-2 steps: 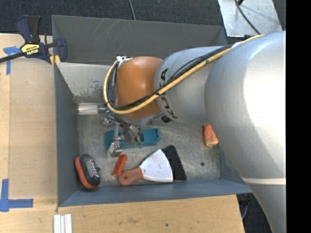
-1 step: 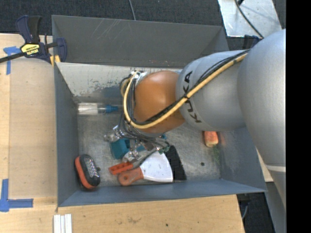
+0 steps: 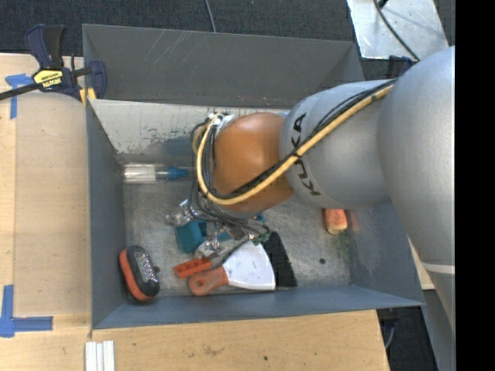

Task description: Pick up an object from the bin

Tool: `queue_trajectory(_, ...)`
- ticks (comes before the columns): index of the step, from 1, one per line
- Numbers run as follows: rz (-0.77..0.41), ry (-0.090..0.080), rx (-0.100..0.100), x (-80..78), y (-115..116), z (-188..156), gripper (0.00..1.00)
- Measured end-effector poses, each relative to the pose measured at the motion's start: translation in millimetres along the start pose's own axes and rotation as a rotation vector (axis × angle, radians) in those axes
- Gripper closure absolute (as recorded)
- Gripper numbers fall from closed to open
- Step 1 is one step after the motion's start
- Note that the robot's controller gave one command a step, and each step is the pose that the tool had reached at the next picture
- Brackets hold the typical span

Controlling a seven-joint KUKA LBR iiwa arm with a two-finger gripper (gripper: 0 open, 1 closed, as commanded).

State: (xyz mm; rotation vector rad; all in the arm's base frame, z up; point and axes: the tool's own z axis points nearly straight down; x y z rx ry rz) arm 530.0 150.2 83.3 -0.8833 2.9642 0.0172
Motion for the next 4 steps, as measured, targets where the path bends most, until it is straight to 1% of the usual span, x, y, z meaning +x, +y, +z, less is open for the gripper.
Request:
queue_trajectory(1,-0.003,0.039,0.001,12.3,8.9,-32.9,1.0)
queue_trajectory(2,-0.007,0.049,-0.002,13.8,12.4,-47.0,1.0)
queue_trajectory(3,-0.061,0.047,-0.003,16.9,0.5,-84.7,1.0)
queue_trajectory(4,-0.054,0.059,-0.008,12.3,8.0,-125.1,1.0)
